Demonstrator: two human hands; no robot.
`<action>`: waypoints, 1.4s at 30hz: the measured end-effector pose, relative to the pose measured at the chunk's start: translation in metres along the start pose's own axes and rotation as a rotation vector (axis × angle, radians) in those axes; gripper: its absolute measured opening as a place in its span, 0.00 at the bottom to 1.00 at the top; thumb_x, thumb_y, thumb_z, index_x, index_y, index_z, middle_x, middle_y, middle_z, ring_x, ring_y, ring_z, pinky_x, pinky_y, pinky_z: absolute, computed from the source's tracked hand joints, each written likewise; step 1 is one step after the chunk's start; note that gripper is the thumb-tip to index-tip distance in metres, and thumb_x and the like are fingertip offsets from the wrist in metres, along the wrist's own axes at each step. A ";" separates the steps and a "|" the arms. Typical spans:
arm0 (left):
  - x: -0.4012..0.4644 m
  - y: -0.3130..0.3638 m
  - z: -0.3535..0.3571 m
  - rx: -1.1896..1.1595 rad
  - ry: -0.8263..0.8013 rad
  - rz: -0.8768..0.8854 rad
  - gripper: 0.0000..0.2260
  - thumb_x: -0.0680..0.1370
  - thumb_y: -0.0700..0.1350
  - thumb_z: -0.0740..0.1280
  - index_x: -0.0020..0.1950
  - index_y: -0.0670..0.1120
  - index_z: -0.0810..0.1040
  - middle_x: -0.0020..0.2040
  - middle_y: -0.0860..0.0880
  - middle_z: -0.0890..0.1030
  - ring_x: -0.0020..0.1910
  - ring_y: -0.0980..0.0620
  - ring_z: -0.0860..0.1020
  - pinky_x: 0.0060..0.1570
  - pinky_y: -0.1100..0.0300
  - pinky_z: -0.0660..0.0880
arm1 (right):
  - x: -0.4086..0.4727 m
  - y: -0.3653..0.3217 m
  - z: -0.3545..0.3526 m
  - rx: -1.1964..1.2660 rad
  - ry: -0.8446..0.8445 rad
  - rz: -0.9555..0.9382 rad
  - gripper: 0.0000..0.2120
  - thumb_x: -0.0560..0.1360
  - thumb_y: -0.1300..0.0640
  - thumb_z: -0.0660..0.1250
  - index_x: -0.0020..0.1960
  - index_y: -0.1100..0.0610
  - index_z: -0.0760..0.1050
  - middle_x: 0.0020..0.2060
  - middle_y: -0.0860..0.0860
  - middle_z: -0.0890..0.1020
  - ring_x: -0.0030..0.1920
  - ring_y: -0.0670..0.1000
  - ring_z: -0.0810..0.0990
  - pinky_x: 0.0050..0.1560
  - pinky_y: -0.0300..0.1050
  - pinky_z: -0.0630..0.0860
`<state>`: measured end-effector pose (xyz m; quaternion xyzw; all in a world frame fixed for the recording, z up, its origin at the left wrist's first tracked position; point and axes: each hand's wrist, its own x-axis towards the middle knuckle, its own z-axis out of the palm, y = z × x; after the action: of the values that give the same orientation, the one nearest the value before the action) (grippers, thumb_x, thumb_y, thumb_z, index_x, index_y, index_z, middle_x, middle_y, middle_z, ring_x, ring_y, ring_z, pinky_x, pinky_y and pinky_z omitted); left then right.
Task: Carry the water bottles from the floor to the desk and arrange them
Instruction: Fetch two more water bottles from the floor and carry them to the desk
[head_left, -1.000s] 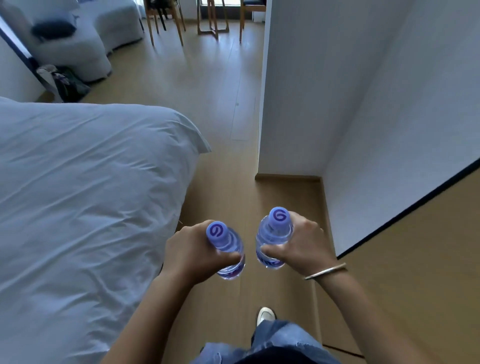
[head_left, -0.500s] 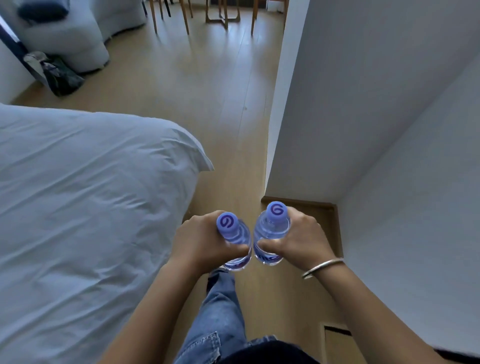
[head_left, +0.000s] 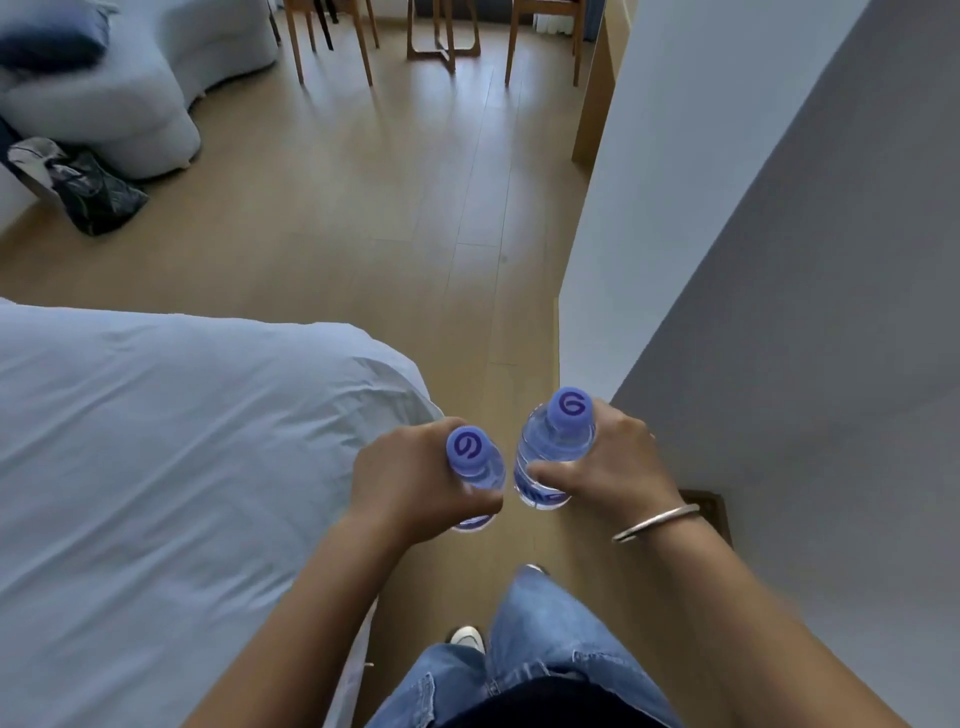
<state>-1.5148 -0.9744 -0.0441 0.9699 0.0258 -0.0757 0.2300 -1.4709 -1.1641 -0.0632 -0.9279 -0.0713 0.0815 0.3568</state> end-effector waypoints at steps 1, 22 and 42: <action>0.016 -0.004 -0.003 -0.005 -0.006 0.001 0.14 0.62 0.62 0.71 0.41 0.58 0.74 0.35 0.57 0.78 0.36 0.55 0.77 0.32 0.65 0.70 | 0.018 -0.002 0.001 0.013 0.002 0.006 0.22 0.58 0.45 0.76 0.48 0.49 0.76 0.39 0.45 0.80 0.40 0.48 0.79 0.42 0.38 0.74; 0.412 -0.040 -0.098 -0.043 0.091 -0.067 0.15 0.56 0.60 0.70 0.29 0.54 0.67 0.26 0.55 0.71 0.28 0.54 0.68 0.28 0.63 0.63 | 0.420 -0.030 -0.036 0.000 0.035 -0.047 0.19 0.61 0.48 0.75 0.49 0.52 0.76 0.38 0.47 0.79 0.38 0.48 0.78 0.40 0.39 0.75; 0.818 -0.116 -0.221 0.040 0.027 0.027 0.15 0.58 0.57 0.71 0.31 0.51 0.69 0.28 0.54 0.74 0.29 0.54 0.71 0.28 0.63 0.62 | 0.800 -0.095 -0.039 0.050 0.174 0.097 0.18 0.59 0.50 0.76 0.46 0.52 0.77 0.36 0.45 0.80 0.37 0.48 0.78 0.40 0.42 0.76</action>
<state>-0.6871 -0.7593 -0.0302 0.9756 0.0144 -0.0598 0.2109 -0.6888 -0.9676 -0.0506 -0.9246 0.0070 0.0194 0.3804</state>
